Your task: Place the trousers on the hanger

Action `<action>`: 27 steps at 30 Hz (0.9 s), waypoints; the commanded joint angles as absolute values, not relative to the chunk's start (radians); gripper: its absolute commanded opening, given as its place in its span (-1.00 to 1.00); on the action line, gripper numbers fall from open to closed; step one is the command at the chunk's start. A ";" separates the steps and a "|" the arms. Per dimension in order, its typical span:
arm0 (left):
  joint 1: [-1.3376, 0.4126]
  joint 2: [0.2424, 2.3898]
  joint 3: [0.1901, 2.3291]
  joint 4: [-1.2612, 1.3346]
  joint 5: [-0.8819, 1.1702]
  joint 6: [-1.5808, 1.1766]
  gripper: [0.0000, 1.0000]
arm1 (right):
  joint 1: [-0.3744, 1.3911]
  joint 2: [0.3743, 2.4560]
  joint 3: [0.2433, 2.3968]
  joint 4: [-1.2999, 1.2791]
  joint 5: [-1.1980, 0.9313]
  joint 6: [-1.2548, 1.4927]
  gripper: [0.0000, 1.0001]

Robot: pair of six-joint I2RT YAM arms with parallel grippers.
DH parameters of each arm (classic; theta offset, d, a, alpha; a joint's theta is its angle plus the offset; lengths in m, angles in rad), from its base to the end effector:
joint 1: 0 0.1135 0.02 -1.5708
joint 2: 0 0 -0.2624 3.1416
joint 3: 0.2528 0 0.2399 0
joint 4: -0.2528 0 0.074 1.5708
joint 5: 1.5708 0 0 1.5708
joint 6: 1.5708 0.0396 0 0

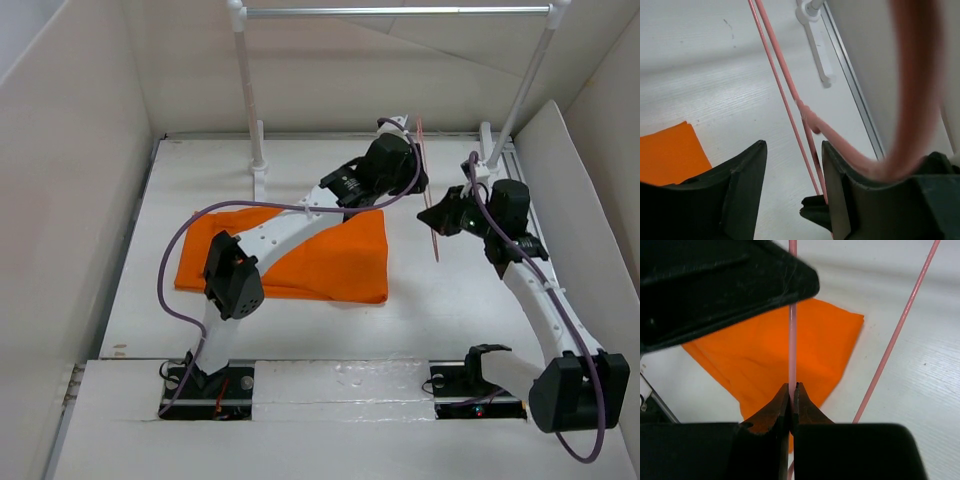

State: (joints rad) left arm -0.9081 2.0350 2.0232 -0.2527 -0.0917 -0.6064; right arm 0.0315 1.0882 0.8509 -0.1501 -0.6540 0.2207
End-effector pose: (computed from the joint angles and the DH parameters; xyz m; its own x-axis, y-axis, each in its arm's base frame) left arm 0.2981 -0.3761 0.3757 -0.5486 -0.2195 -0.8068 0.5087 0.6781 -0.5304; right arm 0.2348 0.0315 0.3098 -0.4972 0.1582 -0.8531 -0.4911 0.7593 0.4270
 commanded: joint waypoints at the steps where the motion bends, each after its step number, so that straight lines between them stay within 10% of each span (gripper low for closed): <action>1: -0.908 2.005 2.077 -0.186 -0.144 -0.633 -0.17 | 0.083 1.046 0.841 -0.181 -0.598 0.209 -1.00; 5: -0.908 2.011 2.054 -0.172 -0.163 -0.672 -1.00 | 0.104 0.971 0.792 -0.274 -0.517 0.195 -1.00; 8: -0.908 1.984 1.993 -0.155 -0.155 -0.689 -1.00 | 0.104 0.931 0.764 -0.313 -0.508 0.180 -0.67; 12: -0.908 1.861 1.728 -0.008 -0.077 -0.767 -1.00 | 0.094 0.879 0.802 -0.461 -0.486 0.089 0.27; 15: -0.919 1.757 1.449 0.135 -0.041 -0.866 -1.00 | 0.071 0.879 0.882 -0.621 -0.518 -0.041 0.41; 20: -0.940 1.738 1.280 0.195 -0.066 -0.919 -1.00 | 0.071 0.905 0.839 -0.585 -0.569 -0.046 -0.06; 21: -0.940 1.743 1.263 0.207 -0.063 -0.928 -1.00 | 0.071 0.911 0.818 -0.553 -0.574 -0.035 -0.58; 23: -0.940 1.766 1.223 0.221 -0.069 -0.942 -1.00 | 0.092 0.951 0.770 -0.428 -0.578 0.030 -1.00; 27: -0.940 1.801 1.178 0.235 -0.101 -0.946 -1.00 | 0.182 1.083 0.695 -0.212 -0.552 0.118 -0.79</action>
State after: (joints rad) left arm -0.9367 1.8038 1.1980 0.1345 -0.0719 -0.9146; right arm 0.1226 1.0088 0.7258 -0.4026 -0.5510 0.0563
